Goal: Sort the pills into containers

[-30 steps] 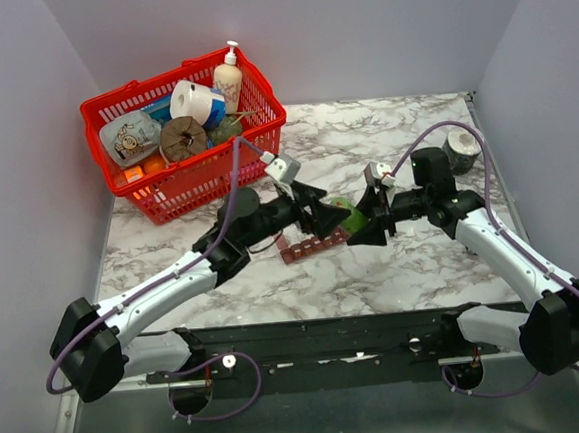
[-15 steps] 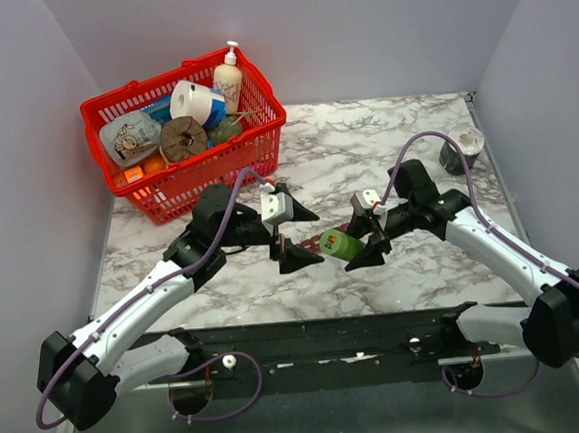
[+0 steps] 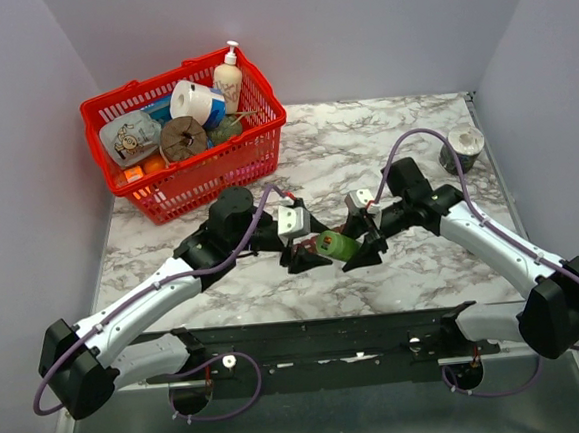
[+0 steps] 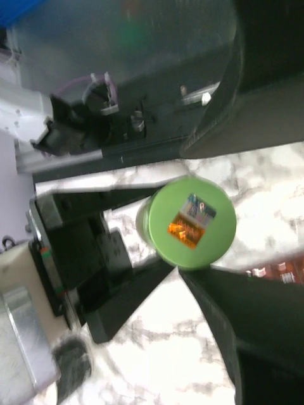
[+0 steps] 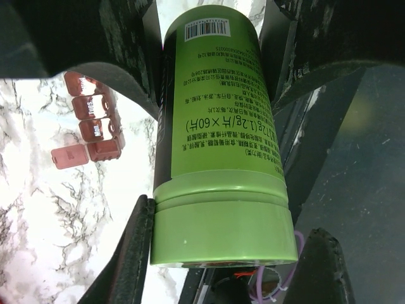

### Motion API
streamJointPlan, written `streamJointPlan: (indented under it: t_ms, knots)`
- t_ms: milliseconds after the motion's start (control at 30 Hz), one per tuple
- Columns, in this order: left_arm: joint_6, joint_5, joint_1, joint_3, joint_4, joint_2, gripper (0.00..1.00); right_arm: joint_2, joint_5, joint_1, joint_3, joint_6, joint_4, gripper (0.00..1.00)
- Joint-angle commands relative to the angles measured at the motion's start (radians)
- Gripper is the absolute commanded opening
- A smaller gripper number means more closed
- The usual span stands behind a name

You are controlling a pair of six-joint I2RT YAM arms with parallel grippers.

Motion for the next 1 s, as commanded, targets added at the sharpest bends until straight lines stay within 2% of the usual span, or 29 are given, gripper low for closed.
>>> streamJointPlan:
  t_ms: [0, 33, 100, 133, 167, 200, 233, 300, 333, 367, 433, 467, 567, 633, 733, 767, 800, 833, 900, 933, 967]
  knots:
    - [0.022, -0.056, -0.015, 0.05, -0.033, 0.019, 0.58, -0.004, -0.026, 0.008, 0.014, 0.007, 0.007, 0.05]
    - [0.017, -0.062, -0.015, 0.051, -0.039, 0.022, 0.38, -0.004, -0.027, 0.008, 0.013, 0.01, 0.009, 0.05]
    - [-0.019, -0.115, -0.018, 0.061, -0.045, 0.026, 0.19, -0.006, -0.017, 0.008, 0.009, 0.024, 0.017, 0.05]
    - [-0.035, -0.132, -0.016, 0.064, -0.05, 0.028, 0.03, -0.006, -0.006, 0.008, 0.006, 0.035, 0.024, 0.04]
    - [-0.062, -0.16, -0.018, 0.067, -0.05, 0.028, 0.0, -0.007, 0.009, 0.008, 0.005, 0.049, 0.045, 0.04]
    - [-0.12, -0.26, -0.018, 0.076, -0.045, 0.029, 0.0, -0.009, 0.055, 0.008, 0.002, 0.082, 0.061, 0.04]
    - [-0.226, -0.292, -0.018, 0.085, -0.053, 0.029, 0.0, -0.013, 0.086, 0.008, -0.007, 0.107, 0.082, 0.04]
    - [-0.343, -0.31, -0.006, 0.085, -0.064, 0.042, 0.0, -0.039, 0.193, 0.008, -0.032, 0.157, 0.177, 0.04]
    - [-0.512, -0.35, 0.0, 0.078, -0.029, 0.049, 0.0, -0.053, 0.236, 0.008, -0.058, 0.217, 0.219, 0.04]
    - [-0.59, -0.375, 0.004, 0.073, -0.028, 0.058, 0.0, -0.066, 0.282, 0.008, -0.067, 0.252, 0.296, 0.04]
    - [-0.761, -0.474, 0.008, 0.065, -0.04, 0.091, 0.0, -0.066, 0.42, 0.008, -0.072, 0.318, 0.337, 0.02]
    - [-0.957, -0.531, 0.01, 0.05, -0.044, 0.097, 0.0, -0.066, 0.465, 0.008, -0.081, 0.343, 0.386, 0.02]
    - [-1.258, -0.654, -0.009, 0.028, -0.097, 0.108, 0.0, -0.067, 0.594, 0.006, -0.086, 0.382, 0.431, 0.01]
    - [-1.349, -0.733, -0.019, 0.073, -0.213, 0.118, 0.0, -0.063, 0.617, 0.008, -0.089, 0.391, 0.438, 0.01]
    - [-1.442, -0.783, -0.021, 0.113, -0.248, 0.132, 0.0, -0.063, 0.585, 0.008, -0.095, 0.394, 0.441, 0.01]
    - [-1.43, -0.78, -0.021, 0.123, -0.243, 0.138, 0.03, -0.063, 0.571, 0.008, -0.098, 0.392, 0.443, 0.01]
    - [-1.408, -0.771, -0.021, 0.139, -0.246, 0.149, 0.12, -0.067, 0.557, 0.008, -0.103, 0.391, 0.441, 0.01]
    - [-1.34, -0.756, -0.021, 0.163, -0.235, 0.154, 0.43, -0.07, 0.519, 0.008, -0.109, 0.389, 0.441, 0.01]
    - [-1.223, -0.684, -0.019, 0.168, -0.191, 0.143, 0.78, -0.082, 0.485, 0.008, -0.113, 0.388, 0.434, 0.01]
    - [-1.118, -0.656, -0.018, 0.153, -0.135, 0.129, 0.99, -0.084, 0.453, 0.008, -0.112, 0.382, 0.428, 0.01]
    - [-1.054, -0.631, -0.016, 0.134, -0.093, 0.112, 0.99, -0.086, 0.436, 0.008, -0.112, 0.379, 0.416, 0.01]
